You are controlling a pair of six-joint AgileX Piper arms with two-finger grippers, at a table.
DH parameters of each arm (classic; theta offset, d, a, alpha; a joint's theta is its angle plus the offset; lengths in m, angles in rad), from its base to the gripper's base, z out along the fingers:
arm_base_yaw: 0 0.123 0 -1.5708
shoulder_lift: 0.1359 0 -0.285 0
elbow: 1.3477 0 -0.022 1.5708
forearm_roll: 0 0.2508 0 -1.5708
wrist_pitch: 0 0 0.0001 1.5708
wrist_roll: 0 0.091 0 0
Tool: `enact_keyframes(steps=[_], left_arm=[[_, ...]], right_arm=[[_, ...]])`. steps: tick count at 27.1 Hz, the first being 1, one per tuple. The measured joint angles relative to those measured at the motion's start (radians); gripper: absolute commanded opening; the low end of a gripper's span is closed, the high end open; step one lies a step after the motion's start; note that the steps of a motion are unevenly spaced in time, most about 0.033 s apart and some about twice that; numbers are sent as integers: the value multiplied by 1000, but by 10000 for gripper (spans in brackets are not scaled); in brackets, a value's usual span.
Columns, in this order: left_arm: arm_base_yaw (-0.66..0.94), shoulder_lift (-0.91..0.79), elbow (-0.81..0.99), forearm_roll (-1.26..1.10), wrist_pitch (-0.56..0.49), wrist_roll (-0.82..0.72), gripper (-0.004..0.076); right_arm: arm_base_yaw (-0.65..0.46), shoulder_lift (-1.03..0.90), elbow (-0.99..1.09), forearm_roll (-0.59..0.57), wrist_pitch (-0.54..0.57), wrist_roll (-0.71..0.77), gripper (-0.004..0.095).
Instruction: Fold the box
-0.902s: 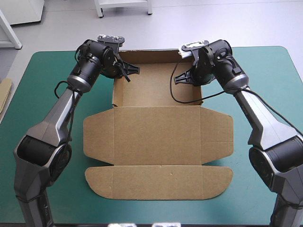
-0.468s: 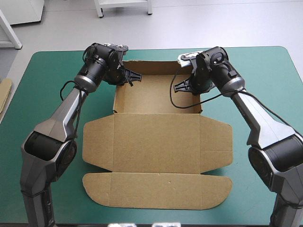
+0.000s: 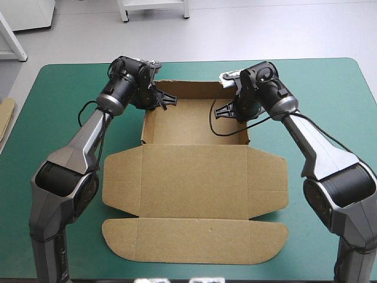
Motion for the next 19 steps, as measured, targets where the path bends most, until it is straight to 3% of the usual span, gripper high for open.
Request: enact_keyframes(steps=[19], left_arm=[[21, 106, -12, -40, -20, 16, -8]], right_arm=[[0, 99, -19, -5, -7, -12, 0]])
